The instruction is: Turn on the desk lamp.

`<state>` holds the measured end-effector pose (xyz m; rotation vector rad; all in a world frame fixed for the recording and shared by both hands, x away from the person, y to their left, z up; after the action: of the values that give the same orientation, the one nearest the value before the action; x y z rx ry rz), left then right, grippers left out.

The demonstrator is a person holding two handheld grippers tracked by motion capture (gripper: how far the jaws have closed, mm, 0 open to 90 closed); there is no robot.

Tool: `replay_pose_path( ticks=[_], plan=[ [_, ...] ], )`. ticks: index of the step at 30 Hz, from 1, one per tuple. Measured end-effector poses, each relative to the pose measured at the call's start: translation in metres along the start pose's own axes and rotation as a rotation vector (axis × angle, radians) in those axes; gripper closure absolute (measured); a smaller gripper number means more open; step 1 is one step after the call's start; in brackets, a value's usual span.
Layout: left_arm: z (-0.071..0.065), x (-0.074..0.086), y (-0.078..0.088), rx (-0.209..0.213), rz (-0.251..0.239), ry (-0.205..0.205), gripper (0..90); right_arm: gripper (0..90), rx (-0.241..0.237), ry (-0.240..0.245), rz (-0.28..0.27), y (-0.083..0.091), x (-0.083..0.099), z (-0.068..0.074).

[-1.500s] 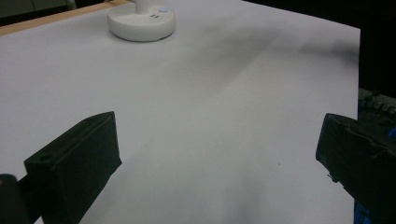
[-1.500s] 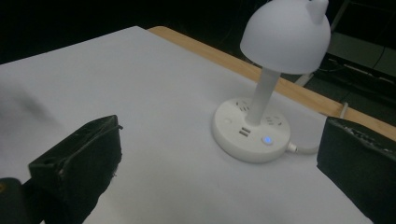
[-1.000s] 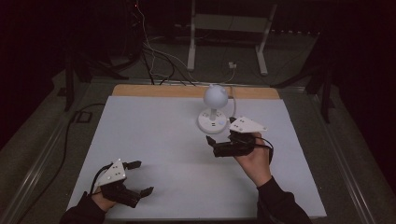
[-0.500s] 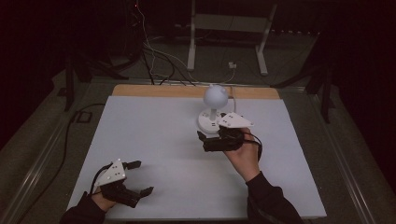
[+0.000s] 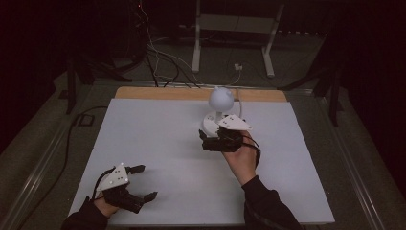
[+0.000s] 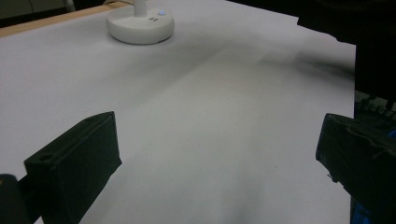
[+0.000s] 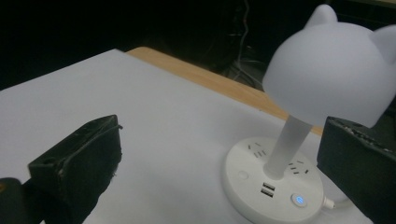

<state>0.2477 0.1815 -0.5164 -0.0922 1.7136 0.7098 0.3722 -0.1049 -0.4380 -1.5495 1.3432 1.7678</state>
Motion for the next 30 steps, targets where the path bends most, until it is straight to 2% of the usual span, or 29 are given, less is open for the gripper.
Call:
replay_pose_path(
  ticks=[2,8,21,22,24,25,30],
  plan=[
    [0.0,0.0,0.0,0.001,-0.002,0.001,0.3,0.0,0.011,-0.02,-0.013,-0.002,0.001,0.0],
    [0.0,0.0,0.0,0.002,-0.004,0.001,0.3,0.0,0.061,-0.033,-0.042,-0.009,0.006,-0.001],
    [0.0,0.0,0.0,0.007,-0.006,0.003,0.3,0.0,0.102,-0.107,-0.039,-0.031,0.025,0.013],
    [0.0,0.0,0.0,0.007,-0.004,0.003,0.3,0.9,0.11,-0.117,-0.039,-0.033,0.026,0.013],
    [0.0,0.0,0.0,0.006,-0.003,0.002,0.3,9.8,0.133,-0.136,-0.024,-0.035,0.03,0.013],
    [0.0,0.0,0.0,0.006,-0.002,0.003,0.3,9.9,0.134,-0.14,-0.024,-0.036,0.032,0.012],
    [0.0,0.0,0.0,0.005,-0.001,0.003,0.3,25.1,0.162,-0.153,0.018,-0.044,0.038,0.008]
  ],
)
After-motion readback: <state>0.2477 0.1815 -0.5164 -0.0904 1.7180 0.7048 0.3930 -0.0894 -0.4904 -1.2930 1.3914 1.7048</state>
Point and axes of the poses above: each handheld gripper's, and its own axes: y roughly backward along the jaws, x roughly out of its underside, z roughly to its left, the point moved 4 cm from there along -y, roughly forward along the jaws, and after that the axes turned 2 degrees about x, right-handed, at the moved point
